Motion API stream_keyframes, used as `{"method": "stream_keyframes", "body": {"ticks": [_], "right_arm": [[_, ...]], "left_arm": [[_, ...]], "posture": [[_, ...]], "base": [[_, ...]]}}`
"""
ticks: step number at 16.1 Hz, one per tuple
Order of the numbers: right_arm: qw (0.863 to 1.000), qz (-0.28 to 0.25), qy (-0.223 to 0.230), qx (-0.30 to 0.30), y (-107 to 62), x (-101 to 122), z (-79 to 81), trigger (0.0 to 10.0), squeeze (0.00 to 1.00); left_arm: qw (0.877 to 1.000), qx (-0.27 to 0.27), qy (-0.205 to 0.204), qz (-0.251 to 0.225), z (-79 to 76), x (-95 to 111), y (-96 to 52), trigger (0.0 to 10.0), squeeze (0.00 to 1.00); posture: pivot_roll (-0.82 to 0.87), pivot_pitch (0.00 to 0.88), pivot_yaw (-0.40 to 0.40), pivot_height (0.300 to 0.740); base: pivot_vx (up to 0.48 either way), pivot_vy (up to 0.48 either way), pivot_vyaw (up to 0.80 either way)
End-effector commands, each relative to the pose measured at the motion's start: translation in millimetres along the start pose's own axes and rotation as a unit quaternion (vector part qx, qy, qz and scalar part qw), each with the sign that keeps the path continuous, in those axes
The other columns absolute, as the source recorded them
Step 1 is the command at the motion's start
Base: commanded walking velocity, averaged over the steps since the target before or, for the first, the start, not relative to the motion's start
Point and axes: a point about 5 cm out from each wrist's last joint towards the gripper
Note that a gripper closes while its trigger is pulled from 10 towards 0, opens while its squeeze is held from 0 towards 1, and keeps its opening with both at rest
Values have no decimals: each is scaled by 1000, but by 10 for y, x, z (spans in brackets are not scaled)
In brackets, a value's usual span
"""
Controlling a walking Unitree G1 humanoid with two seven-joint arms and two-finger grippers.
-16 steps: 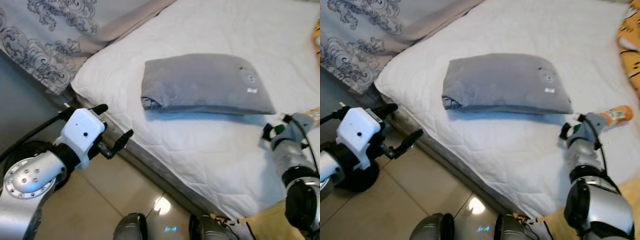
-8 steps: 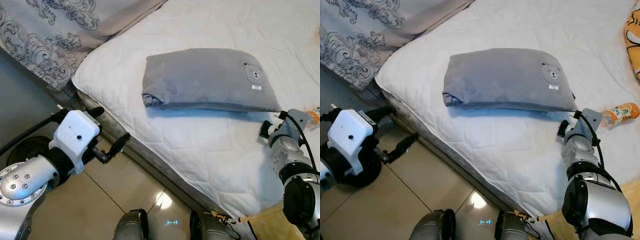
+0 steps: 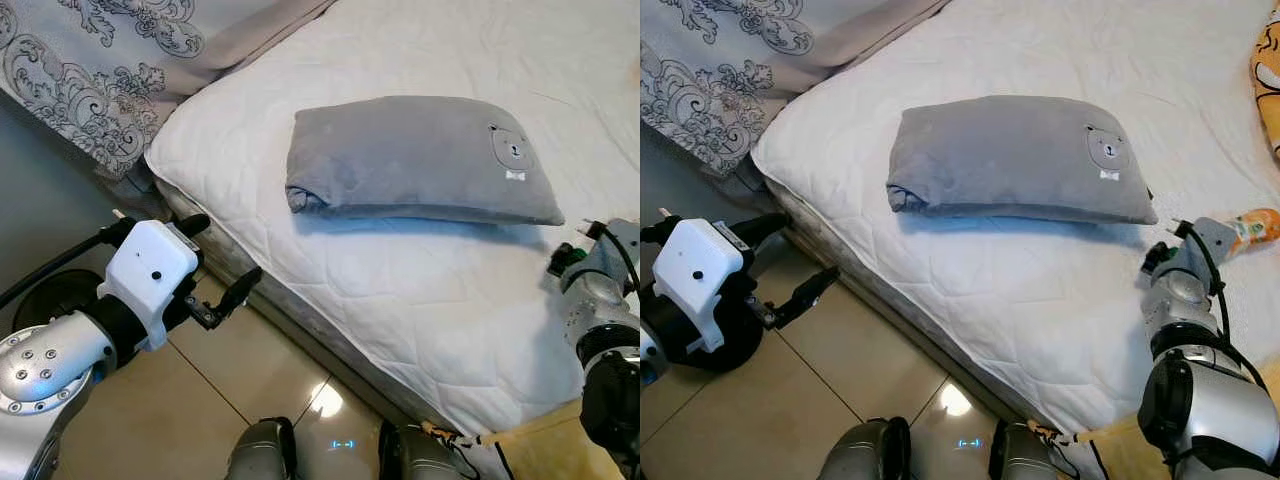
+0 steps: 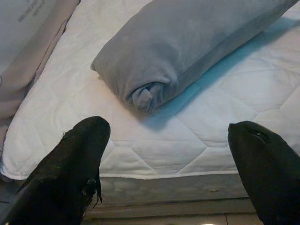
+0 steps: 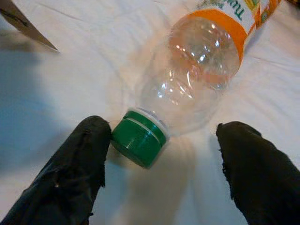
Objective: Clean up the room
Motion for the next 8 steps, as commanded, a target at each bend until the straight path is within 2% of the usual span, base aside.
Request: {"method": "stream_keyframes", "body": {"ticks": [1, 8], "right_arm": [[999, 20, 9, -27, 6, -73, -140, 0, 0], [996, 45, 58, -47, 7, -150, -282, 0, 0]], "left_arm": [[1000, -10, 6, 1, -15, 19, -32, 10000, 0], [1000, -31, 2, -4, -61, 40, -40, 10000, 0]], "posture": [[253, 230, 67, 740], [257, 230, 69, 740]], "base": [[0, 0, 0], [0, 0, 0]]}}
Point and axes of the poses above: a point about 5 cm out from each wrist's last joint towards the gripper, its own y axis pointing out of the wrist towards the gripper, its own x axis along the axis of the wrist's last joint, z = x × y, and after that the axes turned 14 degrees about y, right-handed
